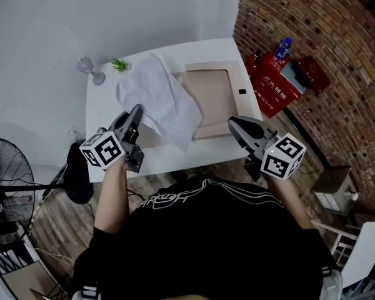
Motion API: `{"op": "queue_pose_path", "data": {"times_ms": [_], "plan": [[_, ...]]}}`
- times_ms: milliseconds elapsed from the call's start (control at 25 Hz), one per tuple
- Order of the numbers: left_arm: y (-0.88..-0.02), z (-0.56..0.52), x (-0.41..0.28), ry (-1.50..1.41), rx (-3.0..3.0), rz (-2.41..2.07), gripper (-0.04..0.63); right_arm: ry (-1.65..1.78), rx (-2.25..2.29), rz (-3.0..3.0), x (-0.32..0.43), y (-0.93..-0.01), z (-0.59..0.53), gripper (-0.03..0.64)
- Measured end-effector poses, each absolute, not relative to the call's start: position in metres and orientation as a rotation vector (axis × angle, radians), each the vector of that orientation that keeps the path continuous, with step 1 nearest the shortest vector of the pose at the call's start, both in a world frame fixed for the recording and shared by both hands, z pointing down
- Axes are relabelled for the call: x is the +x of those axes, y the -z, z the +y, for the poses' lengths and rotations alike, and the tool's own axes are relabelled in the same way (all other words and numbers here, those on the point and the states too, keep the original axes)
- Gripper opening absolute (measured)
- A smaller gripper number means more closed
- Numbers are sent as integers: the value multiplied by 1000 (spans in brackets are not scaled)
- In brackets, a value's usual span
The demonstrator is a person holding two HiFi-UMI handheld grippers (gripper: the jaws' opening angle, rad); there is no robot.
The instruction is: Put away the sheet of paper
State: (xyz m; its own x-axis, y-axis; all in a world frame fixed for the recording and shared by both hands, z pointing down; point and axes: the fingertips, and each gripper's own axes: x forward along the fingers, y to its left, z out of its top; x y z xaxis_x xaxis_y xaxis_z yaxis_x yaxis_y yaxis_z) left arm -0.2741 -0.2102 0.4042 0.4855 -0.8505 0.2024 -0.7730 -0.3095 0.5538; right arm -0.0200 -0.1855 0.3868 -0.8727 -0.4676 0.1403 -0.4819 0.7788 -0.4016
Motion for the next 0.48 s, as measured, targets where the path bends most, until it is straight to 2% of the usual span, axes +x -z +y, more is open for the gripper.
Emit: {"op": "queue_pose_path", "data": {"times_ms": [480], "plan": [[-457, -247, -289, 92, 2183, -1239, 40, -722, 869, -2863, -41, -419, -198, 2]]}}
